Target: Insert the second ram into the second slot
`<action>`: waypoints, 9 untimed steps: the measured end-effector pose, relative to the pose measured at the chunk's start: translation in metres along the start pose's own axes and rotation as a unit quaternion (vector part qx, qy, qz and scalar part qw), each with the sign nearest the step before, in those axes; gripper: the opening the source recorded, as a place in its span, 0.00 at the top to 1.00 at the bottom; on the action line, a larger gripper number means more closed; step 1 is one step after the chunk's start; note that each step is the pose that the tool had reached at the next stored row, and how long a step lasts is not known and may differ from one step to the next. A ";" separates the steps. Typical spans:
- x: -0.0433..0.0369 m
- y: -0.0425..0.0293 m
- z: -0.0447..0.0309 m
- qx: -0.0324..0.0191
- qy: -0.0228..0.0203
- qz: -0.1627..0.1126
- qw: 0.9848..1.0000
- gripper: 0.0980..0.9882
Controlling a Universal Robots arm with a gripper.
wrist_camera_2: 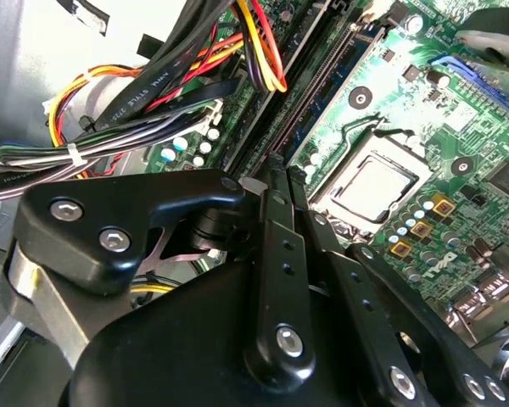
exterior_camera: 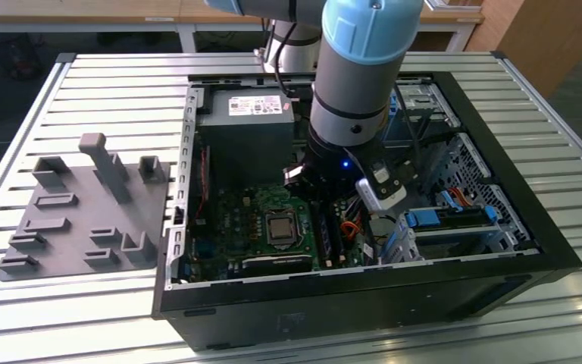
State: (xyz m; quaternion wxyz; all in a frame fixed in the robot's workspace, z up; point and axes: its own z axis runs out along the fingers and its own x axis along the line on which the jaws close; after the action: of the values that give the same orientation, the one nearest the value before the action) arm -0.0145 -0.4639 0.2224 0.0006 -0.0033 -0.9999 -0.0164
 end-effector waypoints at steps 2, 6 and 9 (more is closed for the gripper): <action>0.0000 0.0000 0.0007 0.000 0.000 0.000 1.000 0.96; 0.0000 -0.0001 0.0021 0.000 0.000 0.000 1.000 0.96; 0.0000 -0.0002 0.0022 0.000 0.000 0.000 1.000 0.96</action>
State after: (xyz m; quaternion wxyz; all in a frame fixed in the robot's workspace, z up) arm -0.0146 -0.4640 0.2202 0.0006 -0.0035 -0.9999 -0.0164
